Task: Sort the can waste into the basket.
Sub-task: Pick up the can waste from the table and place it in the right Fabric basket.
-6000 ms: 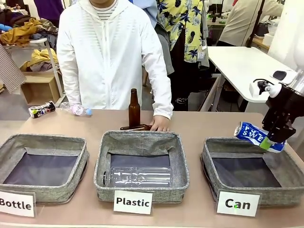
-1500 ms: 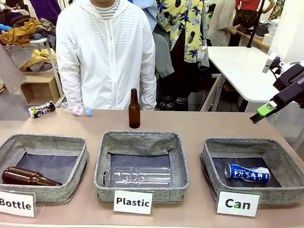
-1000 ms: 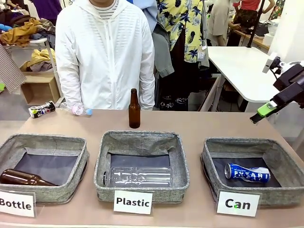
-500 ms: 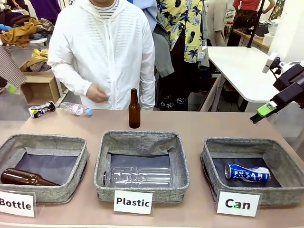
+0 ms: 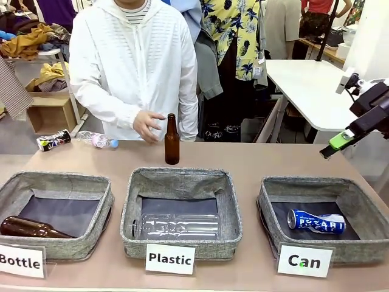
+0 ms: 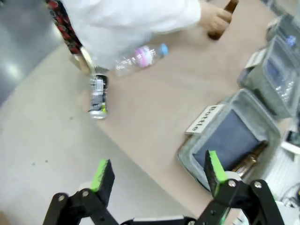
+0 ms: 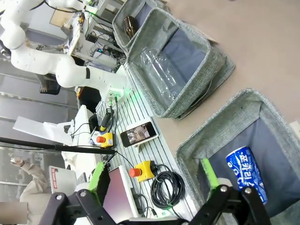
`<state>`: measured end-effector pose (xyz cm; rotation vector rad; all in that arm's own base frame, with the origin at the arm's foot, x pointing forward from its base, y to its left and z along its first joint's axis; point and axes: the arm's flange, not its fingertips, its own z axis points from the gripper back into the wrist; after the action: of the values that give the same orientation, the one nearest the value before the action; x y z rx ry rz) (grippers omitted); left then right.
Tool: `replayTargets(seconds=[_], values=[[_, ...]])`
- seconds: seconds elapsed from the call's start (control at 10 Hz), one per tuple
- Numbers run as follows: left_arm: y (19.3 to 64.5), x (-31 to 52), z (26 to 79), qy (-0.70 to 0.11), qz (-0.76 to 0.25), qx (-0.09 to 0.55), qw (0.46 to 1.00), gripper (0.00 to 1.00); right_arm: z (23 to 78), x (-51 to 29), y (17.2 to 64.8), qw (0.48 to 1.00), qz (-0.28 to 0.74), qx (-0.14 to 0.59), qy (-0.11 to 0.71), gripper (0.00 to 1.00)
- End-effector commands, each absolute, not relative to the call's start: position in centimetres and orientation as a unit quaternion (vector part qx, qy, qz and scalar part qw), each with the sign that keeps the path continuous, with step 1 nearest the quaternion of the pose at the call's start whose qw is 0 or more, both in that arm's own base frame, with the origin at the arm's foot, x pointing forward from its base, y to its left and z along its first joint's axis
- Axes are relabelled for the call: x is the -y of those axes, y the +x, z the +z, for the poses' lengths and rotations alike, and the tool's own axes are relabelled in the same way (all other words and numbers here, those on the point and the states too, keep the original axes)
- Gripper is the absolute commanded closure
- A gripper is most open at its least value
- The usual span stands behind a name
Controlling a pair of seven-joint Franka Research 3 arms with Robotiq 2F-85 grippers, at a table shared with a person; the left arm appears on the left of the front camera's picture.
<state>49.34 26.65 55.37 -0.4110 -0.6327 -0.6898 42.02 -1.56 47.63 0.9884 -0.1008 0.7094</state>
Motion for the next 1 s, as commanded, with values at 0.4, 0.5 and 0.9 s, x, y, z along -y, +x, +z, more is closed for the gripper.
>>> replayTargets(seconds=[0.4, 0.5, 0.9], values=[[38.4, -39.8, 52.9, -0.288, -0.228, 0.445, 0.817, 0.00, 47.4, 1.6, 41.9, 0.819, 0.340, 0.057, 0.459, 0.00], [38.9, -39.9, 52.6, -0.295, -0.231, 0.441, 0.816, 0.00, 47.4, 1.6, 41.9, 0.819, 0.340, 0.057, 0.459, 0.00], [46.3, -34.6, 54.1, -0.283, -0.289, 0.371, 0.836, 0.00, 47.4, 1.6, 41.9, 0.819, 0.340, 0.057, 0.459, 0.00]])
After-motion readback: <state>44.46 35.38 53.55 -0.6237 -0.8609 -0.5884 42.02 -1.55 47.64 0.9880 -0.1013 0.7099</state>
